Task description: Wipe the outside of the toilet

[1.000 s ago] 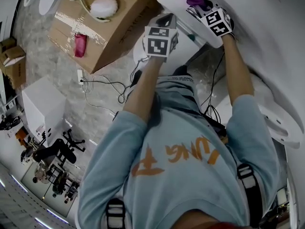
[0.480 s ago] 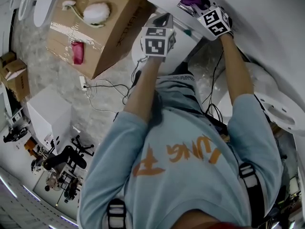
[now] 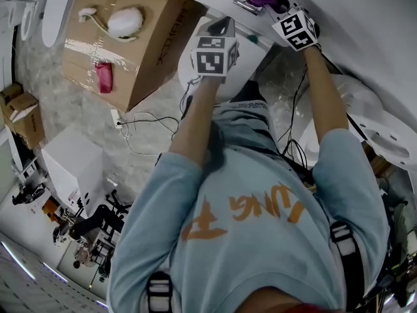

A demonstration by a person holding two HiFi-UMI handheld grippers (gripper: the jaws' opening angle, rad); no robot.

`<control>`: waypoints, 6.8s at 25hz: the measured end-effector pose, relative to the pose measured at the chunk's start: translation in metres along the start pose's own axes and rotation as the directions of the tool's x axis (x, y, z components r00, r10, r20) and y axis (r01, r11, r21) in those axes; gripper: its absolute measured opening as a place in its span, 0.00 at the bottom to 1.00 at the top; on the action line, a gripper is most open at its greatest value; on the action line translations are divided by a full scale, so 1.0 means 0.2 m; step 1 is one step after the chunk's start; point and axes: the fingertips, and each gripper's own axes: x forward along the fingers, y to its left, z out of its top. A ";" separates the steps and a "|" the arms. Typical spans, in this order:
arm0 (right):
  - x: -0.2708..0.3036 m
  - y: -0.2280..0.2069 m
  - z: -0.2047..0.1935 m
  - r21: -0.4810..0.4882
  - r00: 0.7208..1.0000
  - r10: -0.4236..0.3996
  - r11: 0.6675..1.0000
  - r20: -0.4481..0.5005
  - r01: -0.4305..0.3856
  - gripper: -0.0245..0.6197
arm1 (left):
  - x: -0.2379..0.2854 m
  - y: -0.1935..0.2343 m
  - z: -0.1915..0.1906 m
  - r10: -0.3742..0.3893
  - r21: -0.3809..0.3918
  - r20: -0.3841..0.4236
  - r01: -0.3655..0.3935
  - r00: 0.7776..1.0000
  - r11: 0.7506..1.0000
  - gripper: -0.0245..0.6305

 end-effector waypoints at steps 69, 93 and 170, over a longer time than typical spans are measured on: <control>0.80 0.45 0.69 -0.139 0.990 0.144 0.980 -0.012 -0.144 0.16 | -0.23 0.66 -0.08 0.227 -0.144 0.010 -0.224 0.974 0.964 0.08; 0.60 0.60 0.52 -0.155 0.972 0.206 0.963 -0.114 -0.223 0.15 | -0.26 0.59 -0.10 0.235 -0.133 0.013 -0.231 0.972 0.964 0.08; -0.47 0.41 -0.27 0.458 0.948 -0.221 0.834 -0.230 0.306 0.15 | -0.08 -0.06 -0.26 -0.068 0.031 0.006 0.068 0.998 0.997 0.08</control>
